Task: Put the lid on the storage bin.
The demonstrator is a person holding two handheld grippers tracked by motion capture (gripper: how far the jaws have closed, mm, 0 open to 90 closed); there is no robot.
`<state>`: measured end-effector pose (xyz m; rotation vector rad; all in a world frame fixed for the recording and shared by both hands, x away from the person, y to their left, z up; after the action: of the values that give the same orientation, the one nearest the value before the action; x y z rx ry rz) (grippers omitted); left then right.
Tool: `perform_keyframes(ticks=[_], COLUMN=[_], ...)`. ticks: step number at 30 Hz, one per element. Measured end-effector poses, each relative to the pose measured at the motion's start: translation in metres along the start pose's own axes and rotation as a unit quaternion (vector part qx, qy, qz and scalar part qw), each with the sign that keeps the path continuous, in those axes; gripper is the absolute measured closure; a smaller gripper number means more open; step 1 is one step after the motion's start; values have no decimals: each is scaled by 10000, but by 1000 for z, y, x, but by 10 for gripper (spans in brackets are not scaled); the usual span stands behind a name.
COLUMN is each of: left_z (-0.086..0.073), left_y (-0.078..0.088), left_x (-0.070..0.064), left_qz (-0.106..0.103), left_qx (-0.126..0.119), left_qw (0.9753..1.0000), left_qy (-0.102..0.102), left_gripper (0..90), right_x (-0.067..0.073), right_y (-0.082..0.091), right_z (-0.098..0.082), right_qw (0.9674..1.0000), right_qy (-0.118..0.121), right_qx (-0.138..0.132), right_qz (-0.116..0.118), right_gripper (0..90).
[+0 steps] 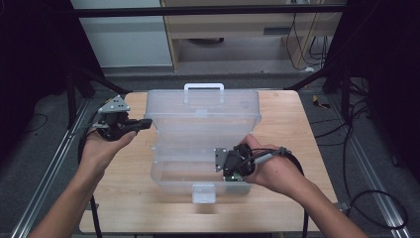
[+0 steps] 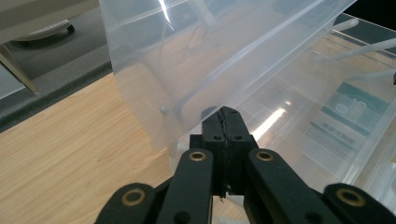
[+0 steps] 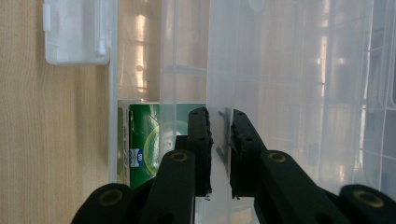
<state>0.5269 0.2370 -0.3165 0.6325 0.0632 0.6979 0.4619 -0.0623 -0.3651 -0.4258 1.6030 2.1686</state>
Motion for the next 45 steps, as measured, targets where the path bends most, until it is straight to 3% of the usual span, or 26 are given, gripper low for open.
perform_keyframes(ticks=[19,28,40,45], left_z=[-7,-14,-22,-29], left_y=[3,3,4,5], left_x=[-9,-14,-22,-26], left_qz=[-119,-174,-207,-243], left_qx=[-49,-36,-43,-39], left_qw=[9999,9998,9998,9997], left_qy=[-23,-23,-43,-33], left_gripper=[899,899,899,899], right_x=[3,3,7,6], right_y=[4,13,32,40], right_z=[-2,-9,-28,-44], right_qw=[9999,9997,9984,9969], right_qy=[-40,-136,-440,-630], right_qx=[-92,-185,-209,-208], right_qz=[-21,-110,-272,-415], right_gripper=[775,646,565,525])
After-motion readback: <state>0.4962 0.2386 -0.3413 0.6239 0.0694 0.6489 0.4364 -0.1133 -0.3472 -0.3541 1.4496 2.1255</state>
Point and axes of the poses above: each handheld gripper's, and its own axes: y roughly backward along the jaws, z roughly out of its top, x roughly to its left, the point moved 4 cm from there along -y, roughly forward along the jaws, and after that the axes turned 8 degrees about -y, right-handed, at the moved point
